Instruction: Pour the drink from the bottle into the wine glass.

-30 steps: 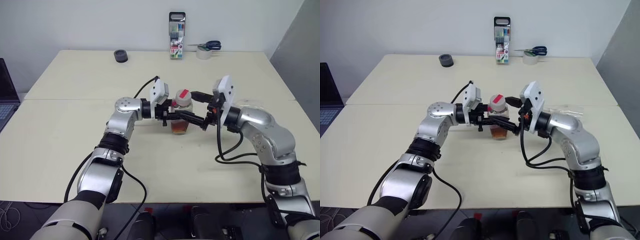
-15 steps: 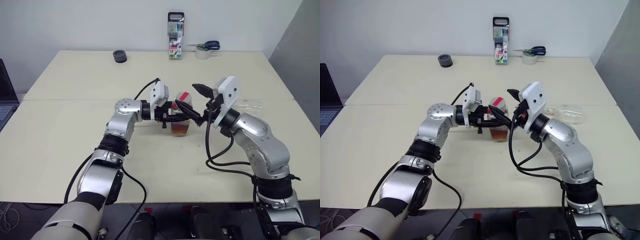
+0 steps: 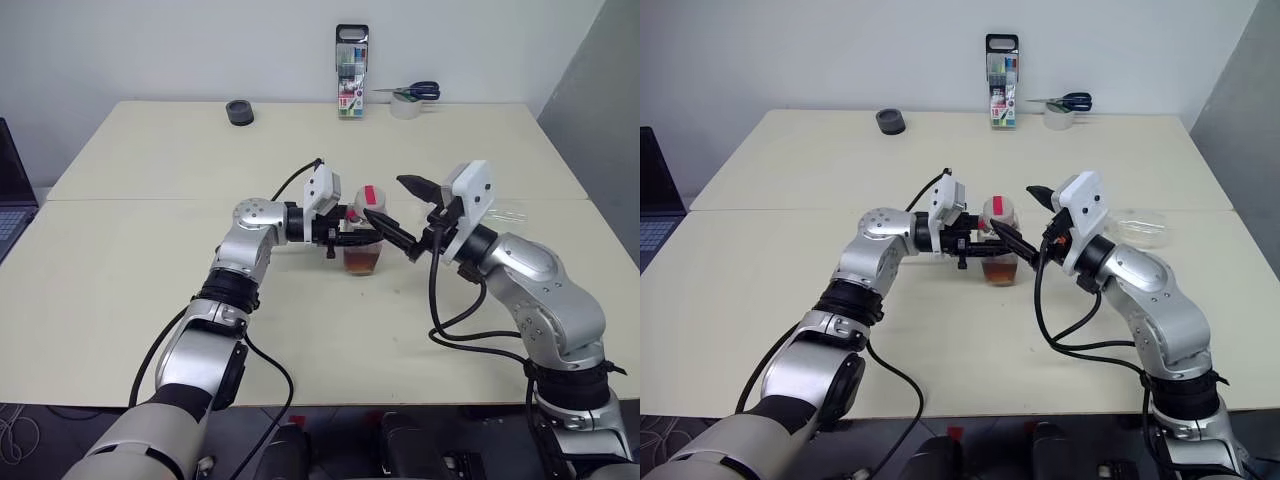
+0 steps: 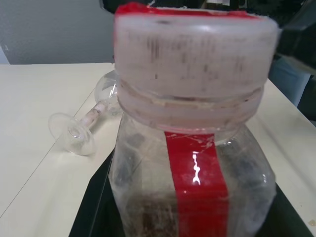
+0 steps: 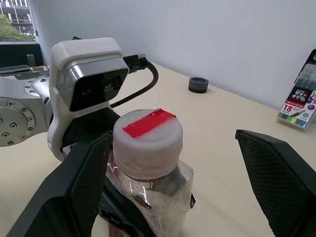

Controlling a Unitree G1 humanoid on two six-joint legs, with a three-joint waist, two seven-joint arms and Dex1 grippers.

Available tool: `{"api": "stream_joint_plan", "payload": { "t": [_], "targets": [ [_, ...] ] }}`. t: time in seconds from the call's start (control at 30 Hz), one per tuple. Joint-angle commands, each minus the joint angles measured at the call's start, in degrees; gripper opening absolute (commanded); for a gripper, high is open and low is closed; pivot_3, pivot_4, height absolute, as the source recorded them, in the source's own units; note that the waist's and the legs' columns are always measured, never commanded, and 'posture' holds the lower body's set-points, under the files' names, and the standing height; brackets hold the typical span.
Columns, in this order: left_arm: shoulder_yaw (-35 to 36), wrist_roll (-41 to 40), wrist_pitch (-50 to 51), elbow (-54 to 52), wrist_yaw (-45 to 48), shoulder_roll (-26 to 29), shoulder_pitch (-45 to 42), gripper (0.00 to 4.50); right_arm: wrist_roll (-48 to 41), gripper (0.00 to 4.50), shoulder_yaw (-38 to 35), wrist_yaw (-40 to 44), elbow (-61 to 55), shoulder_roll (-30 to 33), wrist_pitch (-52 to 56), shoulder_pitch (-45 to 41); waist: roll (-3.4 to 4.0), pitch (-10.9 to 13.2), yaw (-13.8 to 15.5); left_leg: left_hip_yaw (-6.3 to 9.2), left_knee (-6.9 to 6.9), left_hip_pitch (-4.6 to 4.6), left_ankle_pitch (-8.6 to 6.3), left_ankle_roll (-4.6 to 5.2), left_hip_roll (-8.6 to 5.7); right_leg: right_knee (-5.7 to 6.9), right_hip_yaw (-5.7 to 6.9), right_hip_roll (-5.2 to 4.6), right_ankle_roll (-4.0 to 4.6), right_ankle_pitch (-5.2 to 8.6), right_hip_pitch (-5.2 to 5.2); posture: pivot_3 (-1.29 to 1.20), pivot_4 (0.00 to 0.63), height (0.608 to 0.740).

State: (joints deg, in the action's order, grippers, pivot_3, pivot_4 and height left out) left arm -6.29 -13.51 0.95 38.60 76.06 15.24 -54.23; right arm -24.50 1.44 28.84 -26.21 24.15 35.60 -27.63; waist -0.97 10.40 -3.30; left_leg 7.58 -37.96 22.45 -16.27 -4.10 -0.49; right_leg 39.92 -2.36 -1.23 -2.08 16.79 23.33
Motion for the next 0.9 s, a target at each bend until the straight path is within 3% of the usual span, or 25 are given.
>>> {"api": "stream_joint_plan", "payload": {
  "t": [0.03,0.3,0.57,0.9],
  "targets": [
    [1.8,-2.61,1.1,-1.82,1.61,0.23,-1.49,1.69,-2.55,4.22,-1.76,0.41,-3.71,0.91,1.7,0.13,0.0,0.0,-0.01,0.01,0.0,0.0,0.0,0.0,0.0,0.0,0.0,0.0,0.0,0.0,0.0,0.0,0.15,0.74],
    [1.19,-2.41,1.37,-0.73,5.07,1.24,-2.86,1.69,-9.02,4.22,-1.3,2.15,-9.19,2.83,7.33,-0.22,0.0,0.0,0.0,0.01,-0.01,0.01,-0.01,0.01,0.0,0.0,0.01,0.0,0.0,0.0,0.0,0.0,0.15,0.74],
    [0.48,-1.48,0.08,-0.19,6.31,1.37,-2.86,1.69,0.56,4.22,4.4,-4.25,-4.27,-1.66,2.6,-5.14,0.0,0.0,-0.04,0.02,-0.01,-0.01,0.01,-0.01,0.01,0.01,0.02,0.02,0.0,0.0,0.0,0.0,0.15,0.74],
    [0.36,-1.22,-0.63,-0.32,6.38,1.5,-2.25,1.69,3.72,4.22,3.04,-4.69,-2.18,-1.69,1.86,-4.56,0.0,0.0,-0.04,0.01,-0.01,0.0,0.04,-0.08,0.0,0.0,0.01,0.01,0.0,0.0,0.0,0.0,0.15,0.74]
  ]
}}
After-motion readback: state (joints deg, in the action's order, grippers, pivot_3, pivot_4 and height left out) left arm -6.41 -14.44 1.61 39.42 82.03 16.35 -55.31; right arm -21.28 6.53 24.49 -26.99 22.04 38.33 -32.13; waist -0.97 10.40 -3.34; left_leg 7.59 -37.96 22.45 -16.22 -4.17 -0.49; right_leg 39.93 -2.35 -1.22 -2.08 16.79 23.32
